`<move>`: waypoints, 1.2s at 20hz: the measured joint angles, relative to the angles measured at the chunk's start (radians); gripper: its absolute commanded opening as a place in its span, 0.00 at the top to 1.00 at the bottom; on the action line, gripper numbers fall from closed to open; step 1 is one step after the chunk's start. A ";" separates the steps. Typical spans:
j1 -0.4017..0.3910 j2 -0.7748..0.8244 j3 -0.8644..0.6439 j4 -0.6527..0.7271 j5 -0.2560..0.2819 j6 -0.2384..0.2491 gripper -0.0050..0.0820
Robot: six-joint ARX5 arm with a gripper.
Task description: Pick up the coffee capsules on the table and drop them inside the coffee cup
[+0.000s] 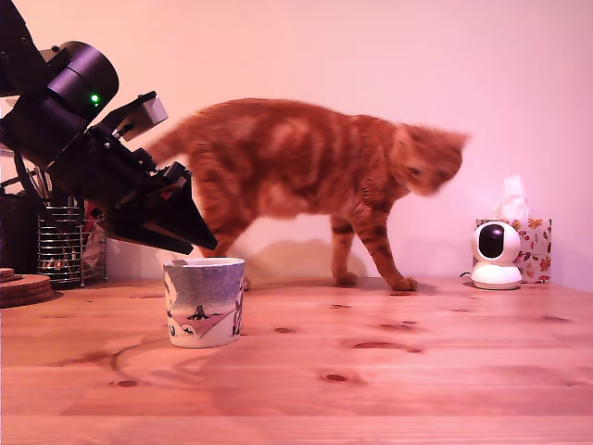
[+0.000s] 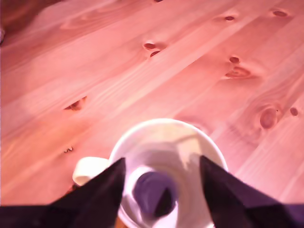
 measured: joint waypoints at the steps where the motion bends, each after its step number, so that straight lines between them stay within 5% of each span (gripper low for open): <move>1: 0.000 0.000 0.000 -0.010 0.000 0.000 0.55; 7: 0.000 -0.027 0.000 -0.054 0.010 0.000 0.91; 20: 0.005 -0.166 0.000 -0.161 0.017 0.002 0.97; 24: 0.034 -0.269 0.000 -0.214 -0.032 0.002 0.97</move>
